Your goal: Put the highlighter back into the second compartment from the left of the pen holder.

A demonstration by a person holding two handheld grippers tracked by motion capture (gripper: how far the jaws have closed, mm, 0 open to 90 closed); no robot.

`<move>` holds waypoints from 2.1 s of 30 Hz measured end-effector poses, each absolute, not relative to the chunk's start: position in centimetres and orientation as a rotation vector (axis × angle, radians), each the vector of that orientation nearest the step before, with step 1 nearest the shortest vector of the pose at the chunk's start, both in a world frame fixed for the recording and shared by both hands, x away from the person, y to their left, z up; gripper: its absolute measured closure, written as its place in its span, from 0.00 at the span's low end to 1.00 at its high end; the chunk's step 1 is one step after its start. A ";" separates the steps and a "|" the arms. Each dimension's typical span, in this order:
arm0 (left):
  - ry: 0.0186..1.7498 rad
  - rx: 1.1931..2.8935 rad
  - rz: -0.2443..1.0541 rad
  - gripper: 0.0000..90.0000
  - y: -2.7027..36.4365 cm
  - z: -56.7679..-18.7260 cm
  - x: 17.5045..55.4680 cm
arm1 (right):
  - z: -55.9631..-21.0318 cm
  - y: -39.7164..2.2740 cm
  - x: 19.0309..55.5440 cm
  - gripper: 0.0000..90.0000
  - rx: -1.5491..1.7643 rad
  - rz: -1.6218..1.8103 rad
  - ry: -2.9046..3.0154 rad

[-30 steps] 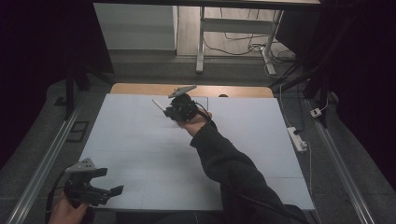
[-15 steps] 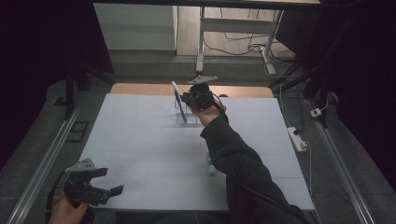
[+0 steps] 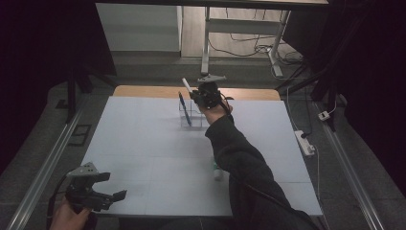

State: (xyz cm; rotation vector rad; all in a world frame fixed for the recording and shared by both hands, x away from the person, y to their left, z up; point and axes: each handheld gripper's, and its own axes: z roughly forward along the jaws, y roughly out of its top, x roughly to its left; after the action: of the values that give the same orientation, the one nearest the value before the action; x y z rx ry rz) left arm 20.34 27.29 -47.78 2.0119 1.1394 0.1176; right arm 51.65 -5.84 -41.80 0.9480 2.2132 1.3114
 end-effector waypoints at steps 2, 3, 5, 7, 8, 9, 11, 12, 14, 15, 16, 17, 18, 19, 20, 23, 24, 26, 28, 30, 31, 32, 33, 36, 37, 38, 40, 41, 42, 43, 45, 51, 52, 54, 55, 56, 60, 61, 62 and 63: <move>1.140 2.012 0.118 0.01 27.3 -47.8 20.3 | -41.8 -5.7 52.0 0.87 0.951 1.306 2.206; 1.140 2.012 0.119 0.01 27.3 -47.8 20.3 | -41.9 -5.6 52.1 0.87 0.952 1.310 2.202; 1.140 2.011 0.118 0.01 27.3 -47.8 20.3 | -42.0 -5.4 52.5 0.87 0.951 1.299 2.200; 1.140 2.010 0.117 0.01 27.3 -47.8 20.3 | -42.2 -5.2 52.7 0.87 0.949 1.303 2.192; 1.141 2.010 0.117 0.01 27.3 -47.8 20.3 | -42.3 -5.1 52.8 0.87 0.950 1.302 2.192; 1.142 2.009 0.117 0.01 27.3 -47.8 20.3 | -42.4 -5.0 53.0 0.87 0.950 1.303 2.189; 1.141 2.008 0.116 0.01 27.3 -47.8 20.3 | -42.7 -4.8 53.2 0.87 0.952 1.300 2.184; 1.141 2.008 0.116 0.01 27.3 -47.8 20.3 | -42.8 -4.8 53.4 0.87 0.953 1.299 2.184; 1.141 2.007 0.116 0.01 27.3 -47.8 20.3 | -43.0 -4.6 53.5 0.87 0.957 1.299 2.175; 1.141 2.007 0.115 0.01 27.3 -47.8 20.3 | -43.1 -4.5 53.6 0.87 0.963 1.300 2.172; 1.141 2.007 0.115 0.01 27.3 -47.8 20.3 | -43.2 -4.4 53.7 0.87 0.965 1.302 2.169; 1.141 2.008 0.116 0.01 27.3 -47.8 20.3 | -43.3 -4.4 53.8 0.87 0.968 1.299 2.167; 1.141 2.008 0.117 0.01 27.3 -47.8 20.3 | -43.4 -4.4 53.9 0.87 0.969 1.301 2.164; 1.141 2.008 0.117 0.01 27.3 -47.8 20.3 | -43.5 -4.3 54.0 0.87 0.972 1.299 2.163; 1.141 2.008 0.117 0.01 27.3 -47.8 20.3 | -43.6 -4.3 54.0 0.87 0.972 1.295 2.161; 1.141 2.008 0.116 0.01 27.4 -47.8 20.3 | -43.9 -4.3 54.2 0.87 0.972 1.293 2.154; 1.140 2.007 0.116 0.01 27.4 -47.8 20.3 | -44.0 -4.3 54.2 0.87 0.979 1.294 2.152; 1.140 2.008 0.116 0.01 27.3 -47.8 20.3 | -44.2 -4.4 54.3 0.87 0.988 1.297 2.147; 1.140 2.009 0.116 0.01 27.3 -47.8 20.3 | -44.3 -4.4 54.4 0.87 0.993 1.292 2.148; 1.141 2.008 0.116 0.01 27.4 -47.8 20.3 | -44.5 -4.5 54.3 0.87 0.998 1.287 2.152; 1.141 2.008 0.116 0.01 27.3 -47.8 20.3 | -44.6 -4.5 54.3 0.87 0.999 1.288 2.151; 1.140 2.009 0.116 0.01 27.3 -47.8 20.3 | -44.7 -4.5 54.3 0.87 1.007 1.287 2.153; 1.141 2.010 0.118 0.01 27.3 -47.8 20.3 | -44.7 -4.6 54.3 0.87 1.011 1.288 2.156; 1.141 2.010 0.118 0.01 27.3 -47.8 20.3 | -44.9 -4.5 54.2 0.87 1.011 1.281 2.165; 1.141 2.010 0.118 0.01 27.3 -47.8 20.3 | -44.9 -4.5 54.1 0.87 1.012 1.276 2.170; 1.140 2.010 0.117 0.01 27.3 -47.8 20.3 | -45.0 -4.5 54.0 0.87 1.007 1.269 2.176; 1.139 2.011 0.117 0.01 27.3 -47.8 20.3 | -45.1 -4.5 53.9 0.87 1.006 1.261 2.182; 1.139 2.012 0.117 0.01 27.3 -47.8 20.3 | -45.1 -4.6 53.8 0.87 1.013 1.266 2.184; 1.138 2.013 0.117 0.01 27.3 -47.8 20.3 | -45.1 -4.6 53.8 0.86 1.013 1.260 2.193; 1.138 2.014 0.118 0.01 27.3 -47.8 20.3 | -45.1 -4.7 53.7 0.86 1.016 1.255 2.201; 1.137 2.014 0.117 0.01 27.3 -47.8 20.3 | -45.2 -4.8 53.5 0.83 1.022 1.254 2.203; 1.138 2.016 0.117 0.01 27.3 -47.8 20.4 | -44.5 -5.1 53.3 0.66 1.026 1.251 2.220; 1.139 2.015 0.116 0.01 27.3 -47.8 20.4 | -44.3 -5.2 53.3 0.63 1.021 1.246 2.223; 1.138 2.016 0.116 0.01 27.3 -47.8 20.4 | -43.7 -5.3 53.0 0.59 1.013 1.232 2.229; 1.137 2.017 0.116 0.01 27.3 -47.8 20.4 | -43.5 -5.4 52.9 0.57 1.010 1.246 2.224; 1.138 2.018 0.117 0.01 27.3 -47.8 20.4 | -43.2 -5.5 52.8 0.55 1.006 1.244 2.228; 1.138 2.018 0.116 0.01 27.2 -47.8 20.4 | -42.5 -5.8 52.3 0.47 1.021 1.243 2.245; 1.138 2.018 0.116 0.01 27.3 -47.8 20.4 | -42.3 -5.9 52.3 0.45 1.023 1.239 2.257; 1.139 2.017 0.116 0.01 27.3 -47.8 20.4 | -42.2 -6.0 52.1 0.43 1.026 1.239 2.263; 1.139 2.016 0.115 0.01 27.3 -47.8 20.4 | -42.1 -6.1 52.0 0.42 1.023 1.237 2.269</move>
State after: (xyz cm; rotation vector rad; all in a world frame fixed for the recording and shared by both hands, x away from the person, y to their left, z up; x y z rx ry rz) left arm 20.38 27.25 -47.80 2.0162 1.1387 0.1154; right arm 52.01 -6.09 -42.12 1.0231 2.2690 1.2368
